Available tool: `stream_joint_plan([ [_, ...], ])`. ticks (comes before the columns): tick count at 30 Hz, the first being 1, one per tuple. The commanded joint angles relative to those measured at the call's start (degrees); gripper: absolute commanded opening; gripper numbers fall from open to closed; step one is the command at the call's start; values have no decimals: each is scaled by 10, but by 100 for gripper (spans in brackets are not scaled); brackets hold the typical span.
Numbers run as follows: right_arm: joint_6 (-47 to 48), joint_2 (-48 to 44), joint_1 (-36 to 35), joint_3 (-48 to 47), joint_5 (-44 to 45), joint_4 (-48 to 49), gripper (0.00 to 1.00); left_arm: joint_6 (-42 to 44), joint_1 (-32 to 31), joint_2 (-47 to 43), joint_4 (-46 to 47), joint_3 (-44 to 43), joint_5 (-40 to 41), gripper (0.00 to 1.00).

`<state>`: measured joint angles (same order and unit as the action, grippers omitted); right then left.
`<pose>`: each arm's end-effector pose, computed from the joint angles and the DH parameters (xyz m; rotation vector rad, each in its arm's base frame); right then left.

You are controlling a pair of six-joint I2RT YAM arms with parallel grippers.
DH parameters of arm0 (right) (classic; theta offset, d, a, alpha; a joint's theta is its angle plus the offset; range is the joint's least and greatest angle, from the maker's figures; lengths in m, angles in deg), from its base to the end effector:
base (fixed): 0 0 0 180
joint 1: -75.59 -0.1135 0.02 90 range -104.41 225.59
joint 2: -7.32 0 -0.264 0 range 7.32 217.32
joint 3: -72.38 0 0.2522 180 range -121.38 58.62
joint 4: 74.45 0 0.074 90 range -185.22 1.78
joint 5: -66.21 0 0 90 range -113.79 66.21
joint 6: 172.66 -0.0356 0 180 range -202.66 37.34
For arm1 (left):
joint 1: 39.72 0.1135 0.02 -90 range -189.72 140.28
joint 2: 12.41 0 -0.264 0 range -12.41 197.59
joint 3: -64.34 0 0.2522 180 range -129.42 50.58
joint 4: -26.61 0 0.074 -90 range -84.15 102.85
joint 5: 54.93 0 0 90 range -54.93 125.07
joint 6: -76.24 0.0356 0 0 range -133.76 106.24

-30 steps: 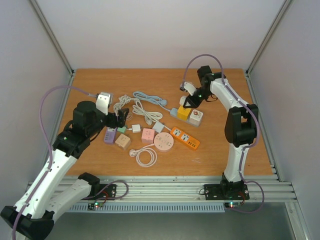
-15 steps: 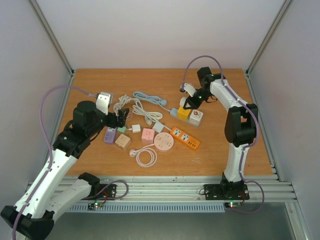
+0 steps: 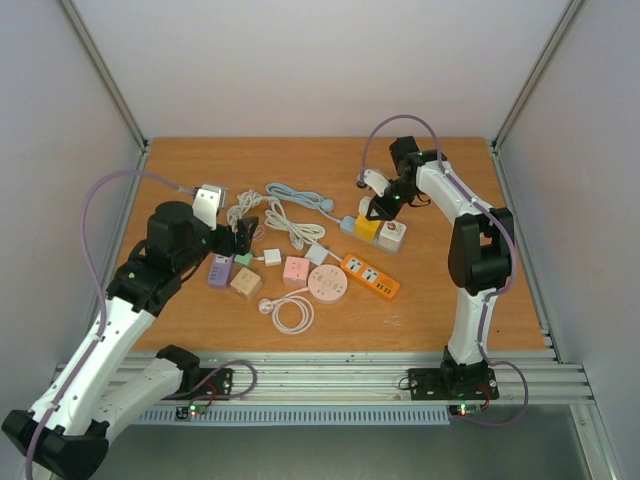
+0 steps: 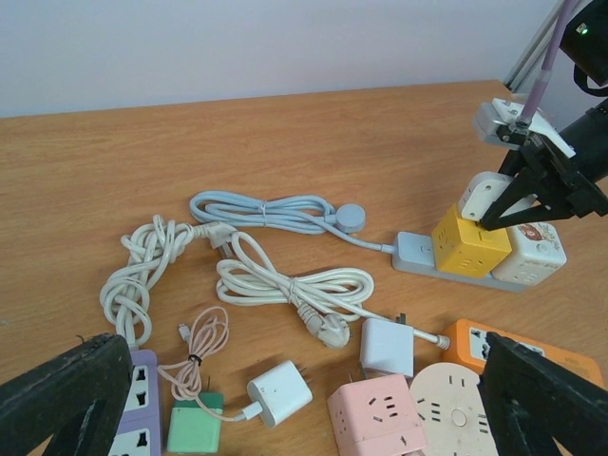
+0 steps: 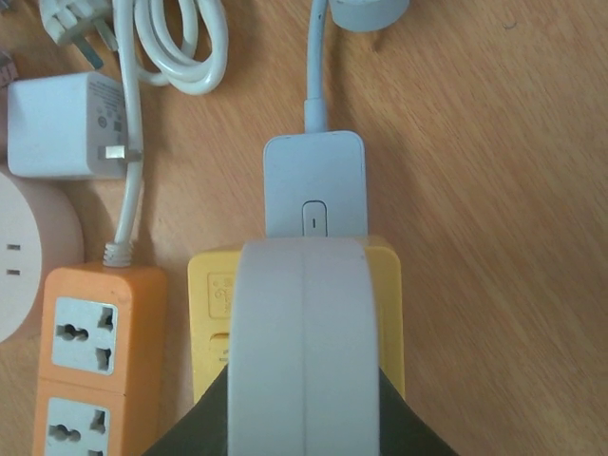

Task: Insert the plug

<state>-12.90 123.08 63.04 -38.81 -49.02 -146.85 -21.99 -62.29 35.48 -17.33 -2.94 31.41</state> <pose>0.3970 0.1039 0.2277 -1.8347 1.9939 0.3841 0.1658 -0.0714 0.3476 0.2935 2.0004 -0.4072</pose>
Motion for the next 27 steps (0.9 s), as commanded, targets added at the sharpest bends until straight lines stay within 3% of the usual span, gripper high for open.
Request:
stream_joint_plan([
  [1,24,22,-6,28,82,-20,1,12,2,2,31,4,0,99],
  [14,-3,41,-26,10,150,-32,2,15,5,5,31,6,5,99],
  [16,-26,37,-26,-11,142,-41,7,16,5,6,30,6,4,99],
  [19,-48,26,-29,-36,132,-58,28,17,5,7,31,6,4,99],
  [21,-46,11,-32,-35,131,-63,37,19,5,9,30,6,4,99],
  [24,-49,-9,-32,-29,121,-55,43,20,6,15,26,5,2,99],
  [27,-55,-16,-32,-35,115,-51,41,20,6,19,23,3,-3,100],
])
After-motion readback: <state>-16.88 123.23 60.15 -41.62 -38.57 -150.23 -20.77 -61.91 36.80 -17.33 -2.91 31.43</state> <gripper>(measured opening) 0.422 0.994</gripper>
